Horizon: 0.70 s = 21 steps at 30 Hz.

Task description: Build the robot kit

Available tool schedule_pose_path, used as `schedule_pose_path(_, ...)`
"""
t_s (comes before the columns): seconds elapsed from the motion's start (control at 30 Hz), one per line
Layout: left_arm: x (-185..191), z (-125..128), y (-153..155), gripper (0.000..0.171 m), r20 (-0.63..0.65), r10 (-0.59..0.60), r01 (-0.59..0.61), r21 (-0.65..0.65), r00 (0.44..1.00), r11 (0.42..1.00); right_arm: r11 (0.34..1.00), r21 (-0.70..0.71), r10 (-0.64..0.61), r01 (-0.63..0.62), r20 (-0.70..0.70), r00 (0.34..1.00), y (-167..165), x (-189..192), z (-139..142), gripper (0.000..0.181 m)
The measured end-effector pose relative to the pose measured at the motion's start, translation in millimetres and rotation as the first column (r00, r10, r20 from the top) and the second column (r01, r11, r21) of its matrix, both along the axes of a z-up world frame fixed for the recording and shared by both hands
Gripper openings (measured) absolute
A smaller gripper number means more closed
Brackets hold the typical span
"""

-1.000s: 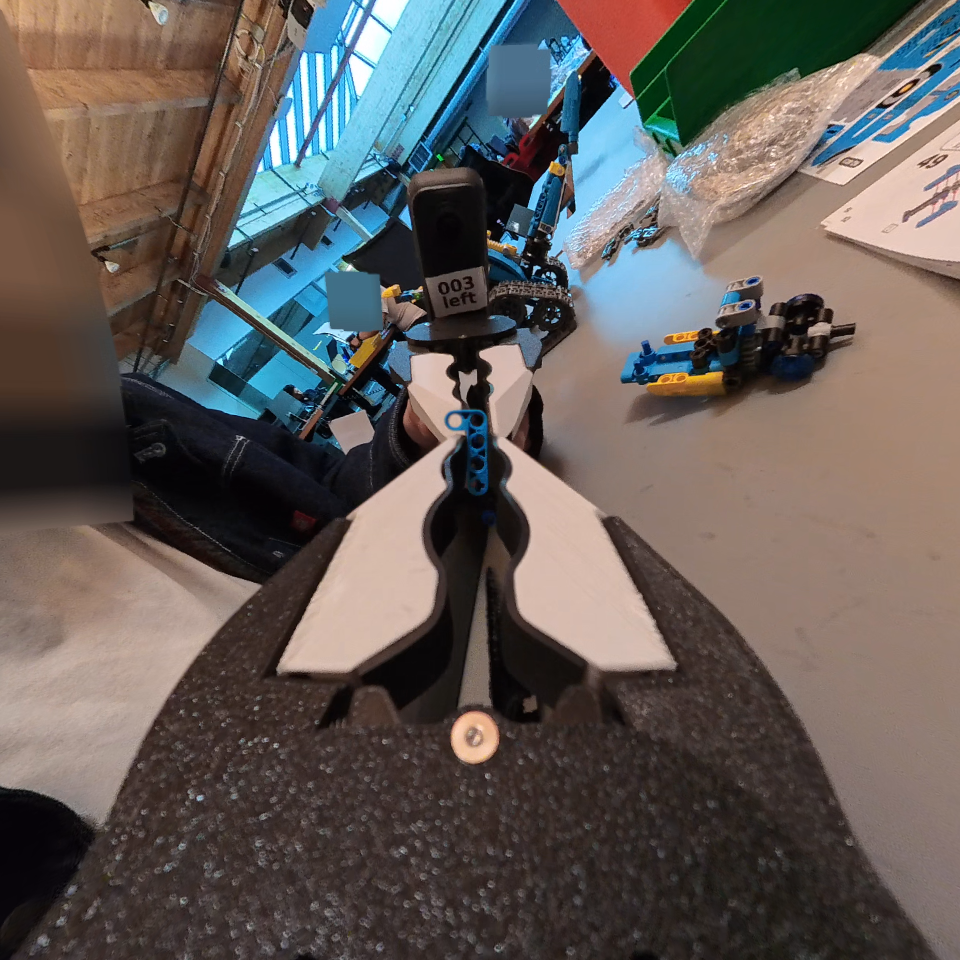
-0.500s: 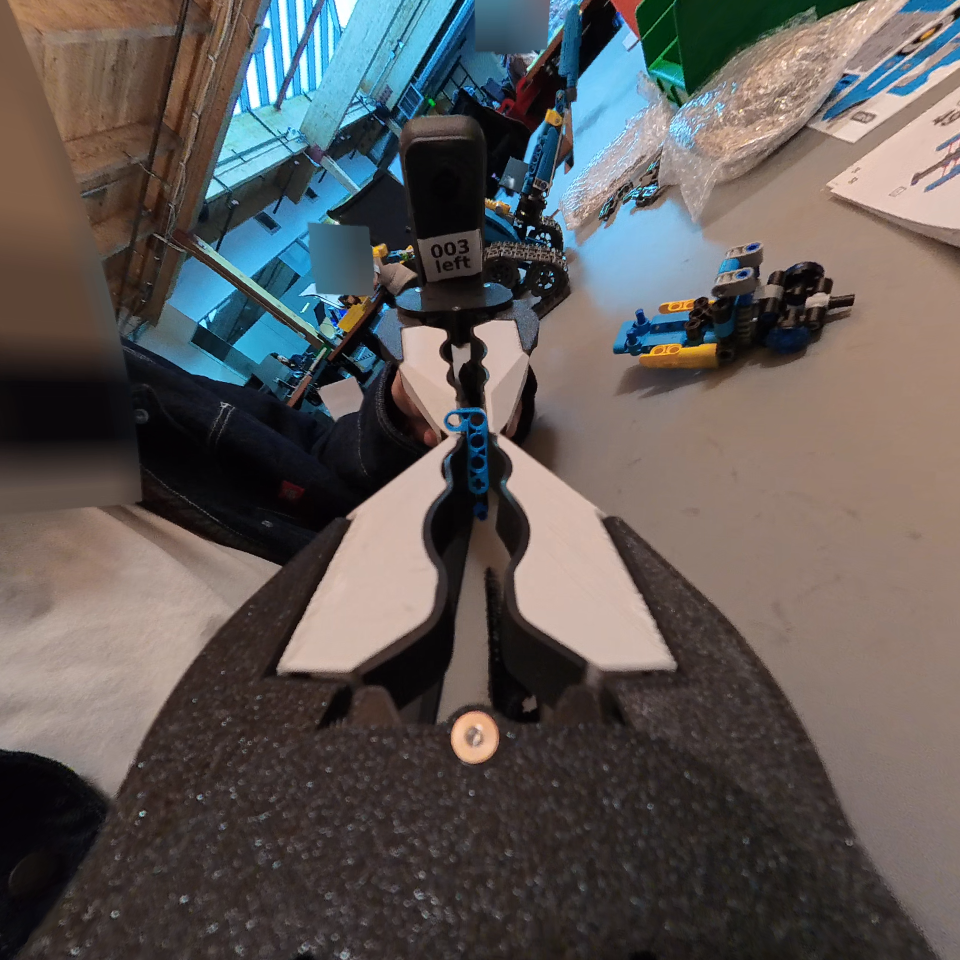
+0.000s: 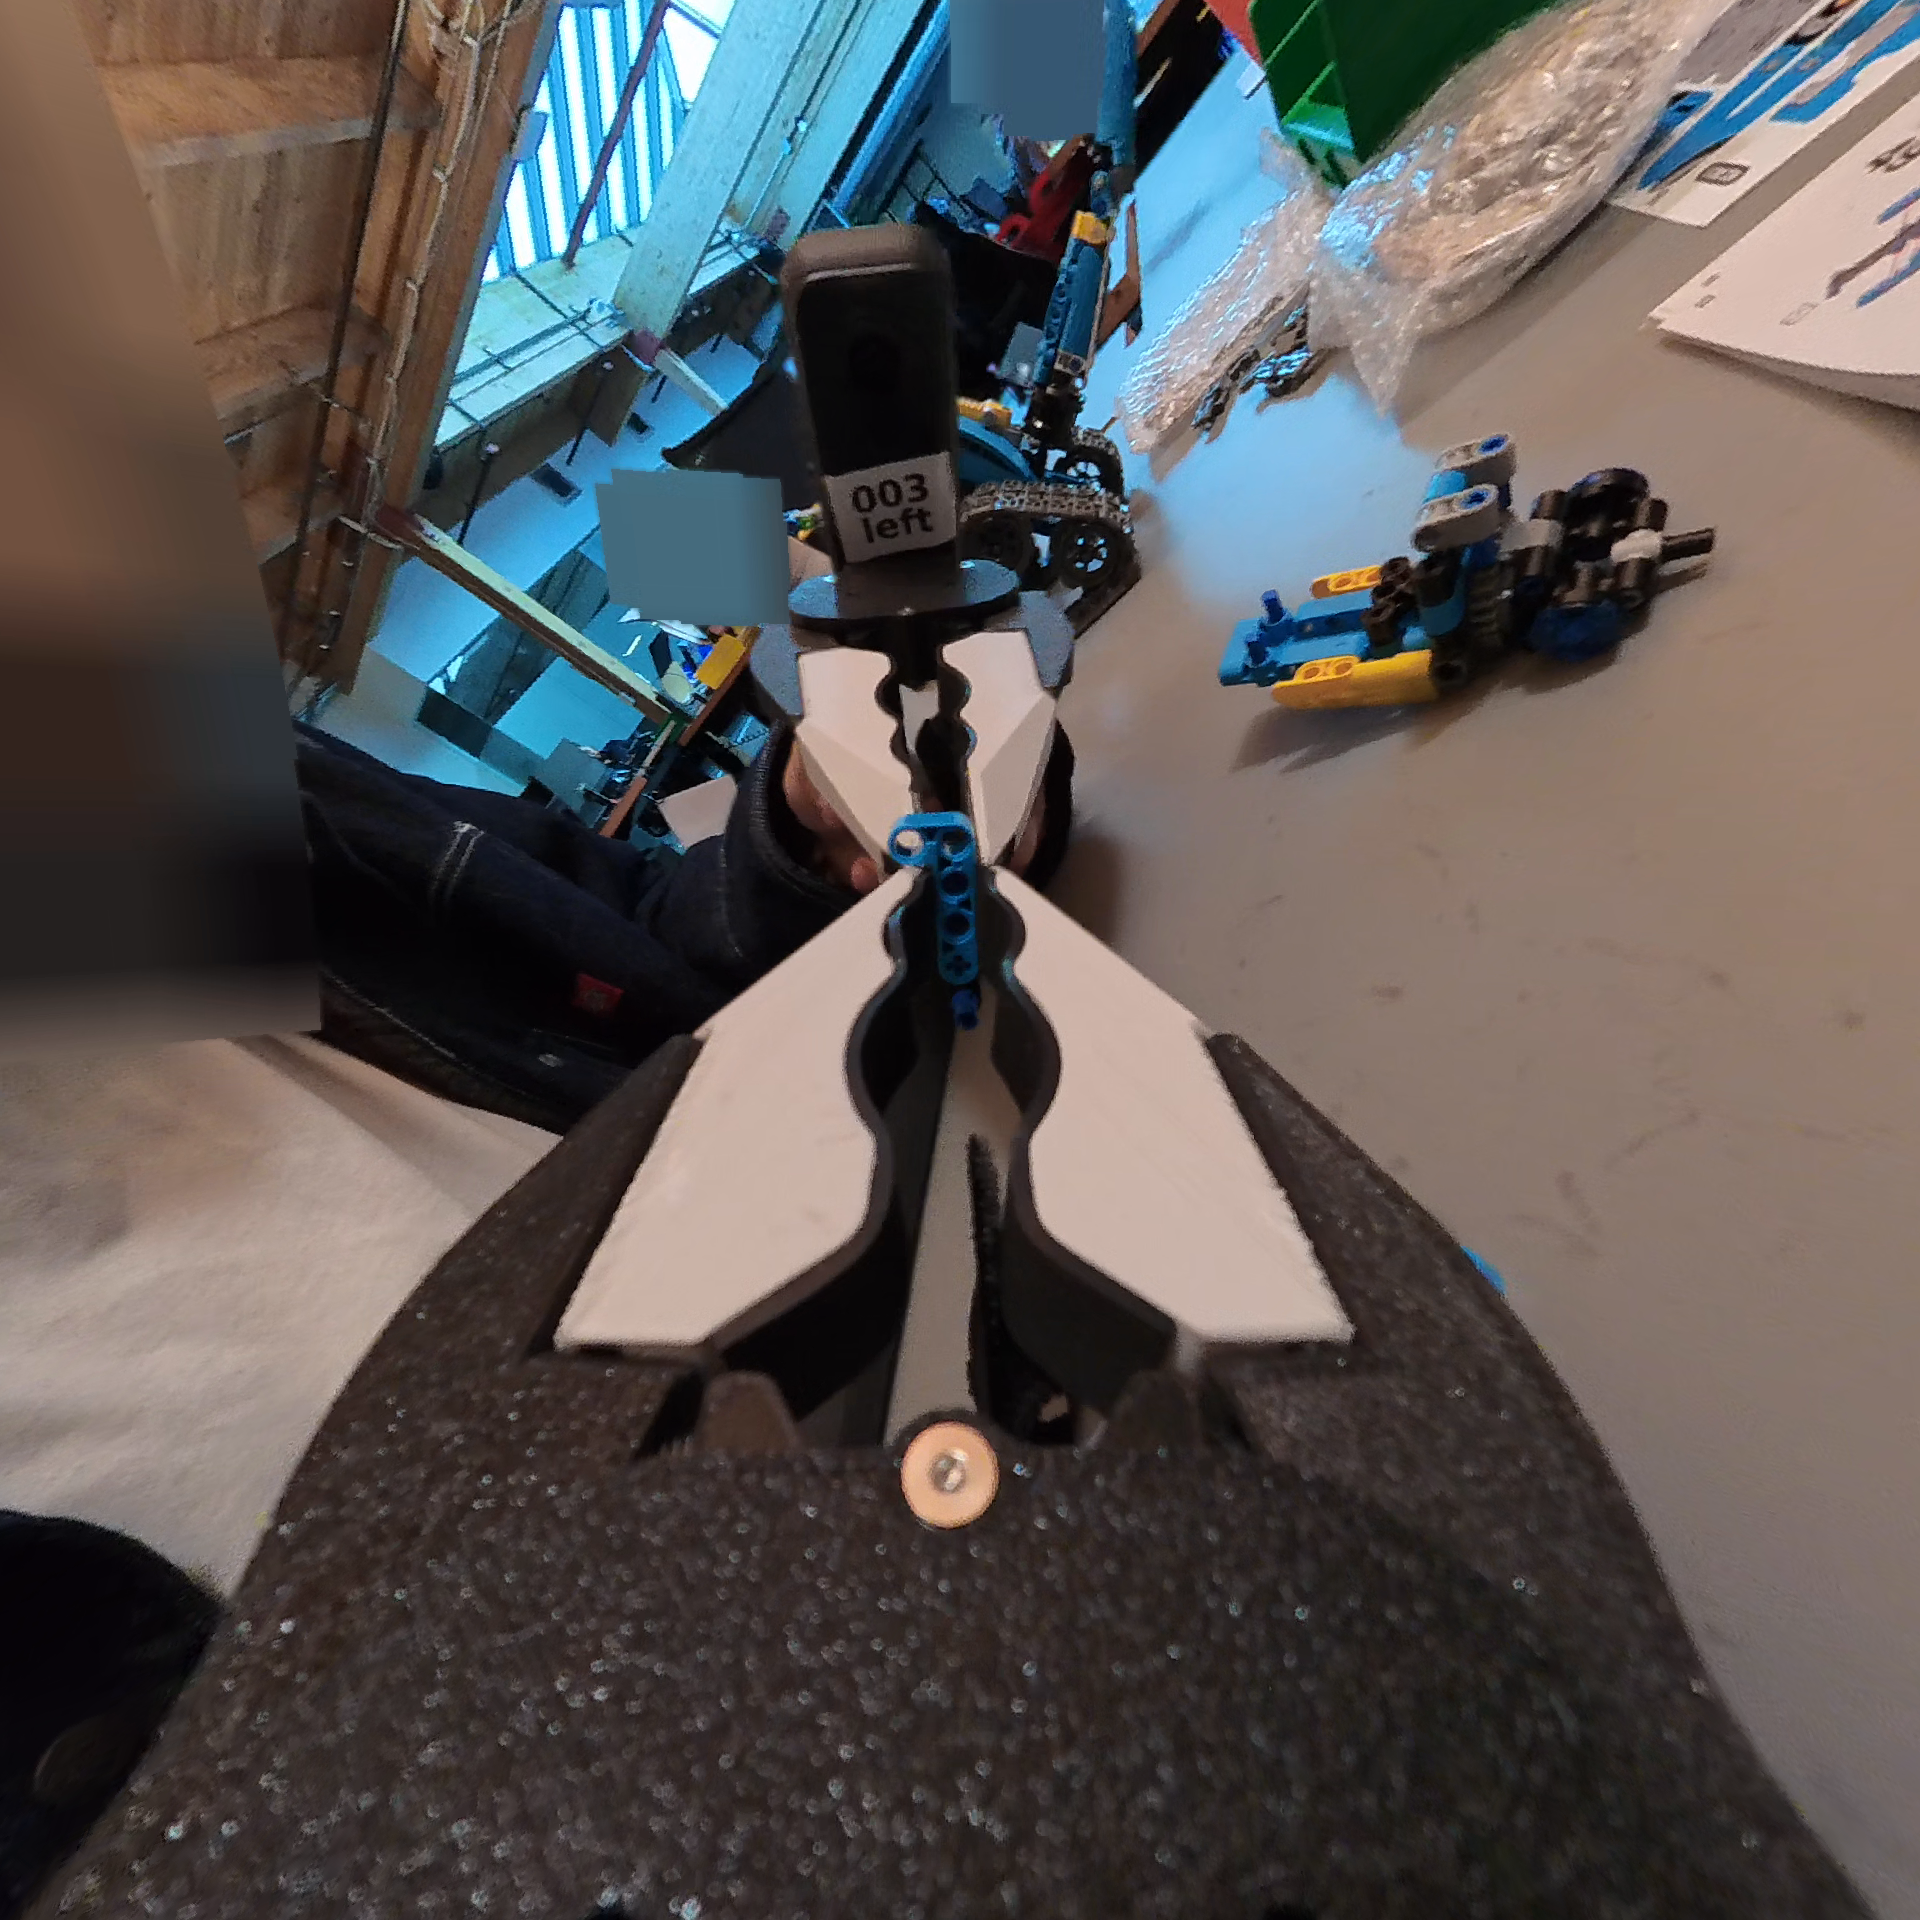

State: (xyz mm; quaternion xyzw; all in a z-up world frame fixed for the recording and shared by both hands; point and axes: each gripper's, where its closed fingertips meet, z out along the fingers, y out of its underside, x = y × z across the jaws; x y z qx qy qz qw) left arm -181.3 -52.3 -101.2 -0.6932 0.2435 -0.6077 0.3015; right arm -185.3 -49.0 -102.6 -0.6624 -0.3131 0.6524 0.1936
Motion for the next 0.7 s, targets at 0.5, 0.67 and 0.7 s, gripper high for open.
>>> schedule_pose_path(0.5, 3, 0, -5, 0.005, -0.019, -0.015, 0.016, 0.038, 1.0, 0.999, 0.997, 0.078, 0.0, -0.004, 0.053, 0.999, -5, 1, -2, 0.006)
schedule_pose_path(0.67, 4, 7, -9, 0.005, 0.026, -0.04, 0.039, 0.047, 0.999, 0.998, 0.995, -0.068, 0.068, -0.072, -0.065, 0.996, -11, 3, 8, 0.006)
schedule_pose_path(0.7, 3, 8, -8, 0.005, 0.031, -0.032, 0.031, 0.047, 0.999, 0.998, 0.995, -0.077, 0.057, -0.062, -0.066, 0.996, -9, 2, 7, 0.006)
